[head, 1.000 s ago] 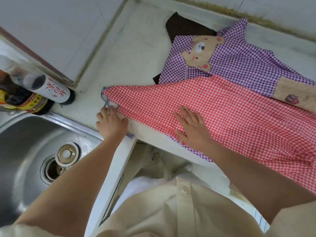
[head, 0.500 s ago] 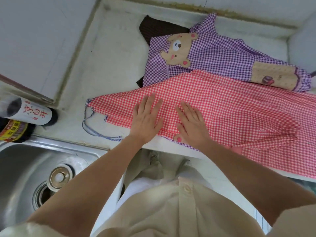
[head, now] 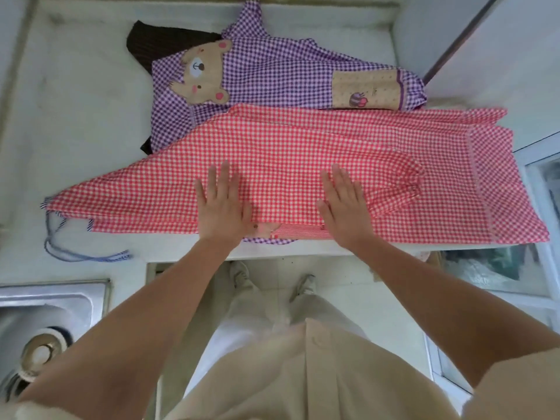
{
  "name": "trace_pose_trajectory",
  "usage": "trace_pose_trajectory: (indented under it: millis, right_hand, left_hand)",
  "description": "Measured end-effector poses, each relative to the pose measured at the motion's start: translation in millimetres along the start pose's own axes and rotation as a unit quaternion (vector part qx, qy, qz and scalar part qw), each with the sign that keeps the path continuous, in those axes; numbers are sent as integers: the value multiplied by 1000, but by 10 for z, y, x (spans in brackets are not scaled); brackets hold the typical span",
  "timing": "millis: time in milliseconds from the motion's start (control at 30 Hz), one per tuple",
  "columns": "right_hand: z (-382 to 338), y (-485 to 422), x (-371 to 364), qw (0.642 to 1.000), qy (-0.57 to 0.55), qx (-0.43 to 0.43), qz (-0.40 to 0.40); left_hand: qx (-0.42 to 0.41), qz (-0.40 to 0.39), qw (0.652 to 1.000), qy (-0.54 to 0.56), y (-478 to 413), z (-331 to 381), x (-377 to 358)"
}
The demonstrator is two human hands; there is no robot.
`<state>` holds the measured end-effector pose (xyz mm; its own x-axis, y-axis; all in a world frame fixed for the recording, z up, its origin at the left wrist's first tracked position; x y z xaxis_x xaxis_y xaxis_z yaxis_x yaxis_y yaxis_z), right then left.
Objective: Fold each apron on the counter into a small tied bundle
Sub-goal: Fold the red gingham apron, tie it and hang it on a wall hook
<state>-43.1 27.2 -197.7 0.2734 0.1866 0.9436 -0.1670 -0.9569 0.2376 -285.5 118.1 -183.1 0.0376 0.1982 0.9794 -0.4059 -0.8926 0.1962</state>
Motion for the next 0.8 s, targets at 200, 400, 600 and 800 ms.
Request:
trace_pose_trajectory:
  millis: [200,400,600,800]
  right_hand:
    - [335,156,-138,998,6,42,-41]
    - [383,65,107,999,-38,-7,14]
    - [-527,-106,174,982,-103,158,-21]
    - [-1043,-317,9,979,-66,161,-108]
  left_hand:
    - [-24,-59,997,40,138,653,-228]
    - [137,80,983,92,470,203,-162]
    - [468,140,782,388,751,-206,-4]
    - [565,127,542,609,612,-643,17]
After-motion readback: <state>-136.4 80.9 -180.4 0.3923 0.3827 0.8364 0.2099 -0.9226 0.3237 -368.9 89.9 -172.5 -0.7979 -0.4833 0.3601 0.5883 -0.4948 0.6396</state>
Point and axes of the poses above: each hand's wrist, its own y-axis away from the middle knuckle, its own x-axis out of the back of the hand, z = x × y, the point moved 2 cm from there along -y, towards the middle knuckle, and after that the axes turned 3 degrees about -y, right-handed, at the moved point
